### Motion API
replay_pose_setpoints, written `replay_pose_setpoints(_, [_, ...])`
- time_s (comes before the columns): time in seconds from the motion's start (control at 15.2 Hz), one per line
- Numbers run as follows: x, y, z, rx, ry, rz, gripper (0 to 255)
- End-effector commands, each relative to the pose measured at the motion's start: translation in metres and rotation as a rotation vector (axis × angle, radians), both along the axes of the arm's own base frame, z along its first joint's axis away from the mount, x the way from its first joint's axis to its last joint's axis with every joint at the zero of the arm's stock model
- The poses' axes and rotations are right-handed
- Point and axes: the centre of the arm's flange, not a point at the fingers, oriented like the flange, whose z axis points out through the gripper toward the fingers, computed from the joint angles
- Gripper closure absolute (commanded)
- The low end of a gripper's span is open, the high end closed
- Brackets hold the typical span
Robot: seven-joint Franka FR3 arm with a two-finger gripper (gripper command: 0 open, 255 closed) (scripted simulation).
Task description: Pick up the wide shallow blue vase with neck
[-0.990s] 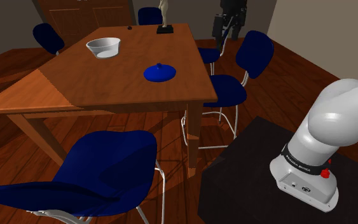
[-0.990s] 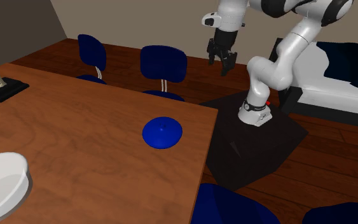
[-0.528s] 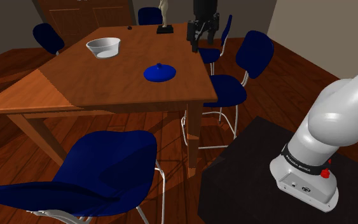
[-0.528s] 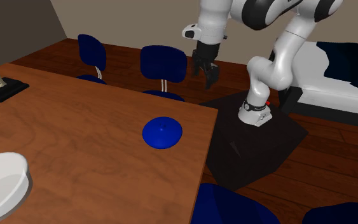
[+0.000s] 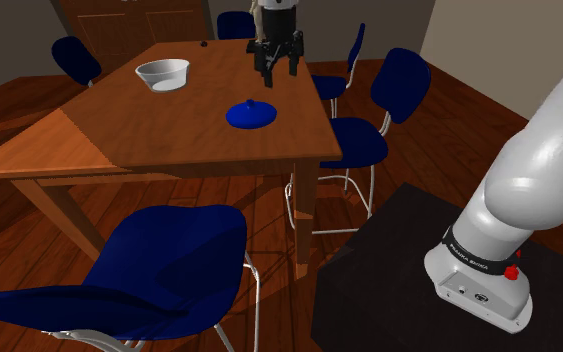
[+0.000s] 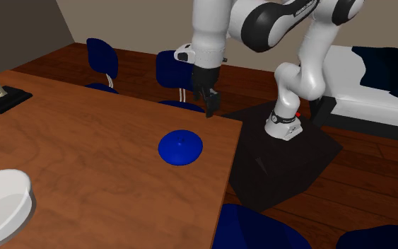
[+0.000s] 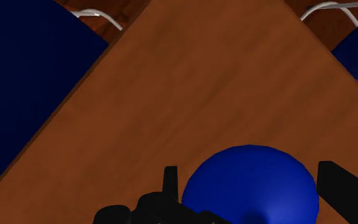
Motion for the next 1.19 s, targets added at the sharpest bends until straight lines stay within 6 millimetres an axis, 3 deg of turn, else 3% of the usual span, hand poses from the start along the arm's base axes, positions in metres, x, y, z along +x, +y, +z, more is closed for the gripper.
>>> replay_pose_setpoints(0.0, [0.026,0.007,-0.006,0.003,0.000,0.004,0])
replay_pose_setpoints(0.46, [0.106,0.035,-0.025,0.009,-0.003,0.016,0])
replay_pose_setpoints(1.06, [0.106,0.035,-0.065,0.009,-0.003,0.016,0])
replay_pose_setpoints(1.12, [0.106,0.035,-0.065,0.009,-0.003,0.016,255])
